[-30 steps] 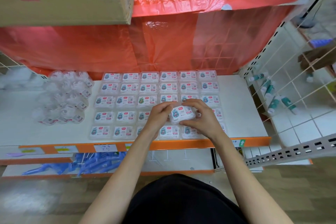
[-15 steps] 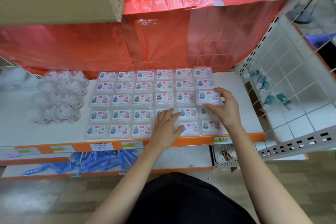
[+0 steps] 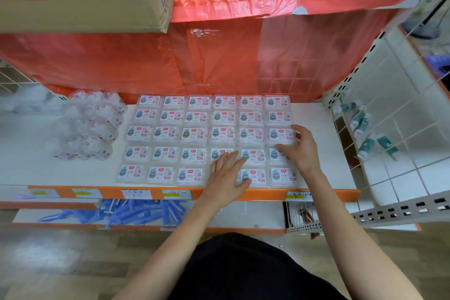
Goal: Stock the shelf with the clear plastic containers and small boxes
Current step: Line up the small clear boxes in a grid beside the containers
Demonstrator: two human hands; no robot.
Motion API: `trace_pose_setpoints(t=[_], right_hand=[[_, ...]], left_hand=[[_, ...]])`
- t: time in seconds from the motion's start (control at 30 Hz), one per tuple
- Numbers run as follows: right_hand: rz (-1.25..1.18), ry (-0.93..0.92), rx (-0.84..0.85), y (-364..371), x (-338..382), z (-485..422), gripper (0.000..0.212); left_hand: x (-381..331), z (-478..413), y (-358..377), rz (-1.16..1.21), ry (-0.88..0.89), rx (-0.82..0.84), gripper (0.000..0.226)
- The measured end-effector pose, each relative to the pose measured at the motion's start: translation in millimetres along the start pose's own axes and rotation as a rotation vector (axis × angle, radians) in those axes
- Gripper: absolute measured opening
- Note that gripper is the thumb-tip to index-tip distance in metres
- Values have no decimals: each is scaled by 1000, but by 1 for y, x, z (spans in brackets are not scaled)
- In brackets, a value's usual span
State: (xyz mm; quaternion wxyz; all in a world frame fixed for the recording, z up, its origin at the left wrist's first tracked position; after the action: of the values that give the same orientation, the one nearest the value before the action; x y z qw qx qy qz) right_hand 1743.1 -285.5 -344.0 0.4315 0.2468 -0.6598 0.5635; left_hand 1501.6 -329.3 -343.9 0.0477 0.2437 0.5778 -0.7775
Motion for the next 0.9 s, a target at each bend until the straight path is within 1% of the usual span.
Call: trace_pose_setpoints(t=[0.17, 0.27, 0.37, 0.5, 0.67, 0.8, 0.9], right_hand=[[29, 3, 16, 3, 2, 3, 71], [86, -50, 43, 1, 6, 5, 74], [187, -92, 35, -4, 13, 9, 76], [122, -235, -5, 7, 45, 25, 66], [72, -435, 146, 69, 97, 55, 52], [105, -517, 294, 130, 137, 84, 52], [126, -576, 356, 174, 172, 106, 52]], left_hand=[[-3, -1, 0, 45, -21, -8, 63], [-7, 1, -4, 77, -33, -36, 61], [-5, 7, -12, 117, -53, -108, 56], [18, 22, -34, 121, -120, -261, 54], [72, 51, -73, 122, -295, -458, 53], [123, 82, -101, 86, -403, -524, 55], [164, 113, -123, 75, -457, -559, 57]])
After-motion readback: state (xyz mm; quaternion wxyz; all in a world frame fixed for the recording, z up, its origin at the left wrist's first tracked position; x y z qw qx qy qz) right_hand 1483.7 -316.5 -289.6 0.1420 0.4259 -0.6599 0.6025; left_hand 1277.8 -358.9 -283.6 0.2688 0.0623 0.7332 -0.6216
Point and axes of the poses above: each hand's wrist, its own z-axis away from the middle knuckle, its own y-axis out of the palm, x = y × z, the point moved 3 cm from there along -z, towards the middle knuckle, and after that the axes turned 6 degrees about -y, right-handed, at the moved point
